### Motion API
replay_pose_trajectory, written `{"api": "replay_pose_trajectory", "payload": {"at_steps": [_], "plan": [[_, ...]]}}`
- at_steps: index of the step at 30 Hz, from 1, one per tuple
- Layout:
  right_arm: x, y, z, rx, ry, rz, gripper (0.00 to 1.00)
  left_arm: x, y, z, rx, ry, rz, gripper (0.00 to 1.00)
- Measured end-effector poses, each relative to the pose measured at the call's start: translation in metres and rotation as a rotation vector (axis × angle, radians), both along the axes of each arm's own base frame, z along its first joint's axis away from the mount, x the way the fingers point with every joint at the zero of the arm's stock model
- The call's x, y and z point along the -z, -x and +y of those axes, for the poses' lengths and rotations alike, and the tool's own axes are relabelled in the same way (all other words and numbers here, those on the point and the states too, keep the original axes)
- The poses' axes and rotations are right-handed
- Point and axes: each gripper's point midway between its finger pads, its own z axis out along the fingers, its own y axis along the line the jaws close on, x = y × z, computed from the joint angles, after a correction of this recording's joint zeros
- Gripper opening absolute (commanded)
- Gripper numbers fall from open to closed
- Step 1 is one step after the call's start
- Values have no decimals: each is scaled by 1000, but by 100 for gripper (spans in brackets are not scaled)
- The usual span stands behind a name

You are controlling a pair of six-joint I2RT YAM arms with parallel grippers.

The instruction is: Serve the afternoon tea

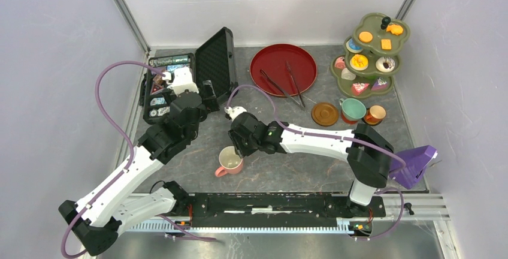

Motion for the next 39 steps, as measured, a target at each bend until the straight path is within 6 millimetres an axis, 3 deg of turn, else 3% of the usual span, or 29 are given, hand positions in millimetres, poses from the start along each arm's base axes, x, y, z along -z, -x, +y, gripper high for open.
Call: {"api": "replay_pose_trajectory", "payload": {"at_steps": [6,9,13,17,21,23,25,28,33,36,39], "plan": [[2,-9,-13,1,75,-61,1,0,0,0,0,0,0,100],[-2,-13,-18,-21,105,-106,0,1,0,0,0,2,-2,100],[-11,-29,-41,-41,174,-183,0,0,-1,-1,3,6,-5,100],[-38,-71,-100,72,141,-231,0,-1,-1,-2,4,9,-8,100],[-80,-128,-204,381,28,-294,0,-1,-1,-2,4,10,-9,100],[-99,-143,-252,536,-16,-342,0,0,-2,-2,4,10,-9,100],[-111,-150,-286,647,-39,-363,0,1,-2,-2,8,12,-7,100],[-110,-162,-326,787,-13,-331,0,1,-2,-4,18,14,-4,100],[-75,-179,-373,953,150,-205,0,1,-2,-6,24,20,-8,100],[-55,-175,-380,970,216,-149,0,1,-3,-7,25,24,-12,100],[-47,-174,-380,969,237,-128,0,1,-3,-7,25,25,-13,100]]}}
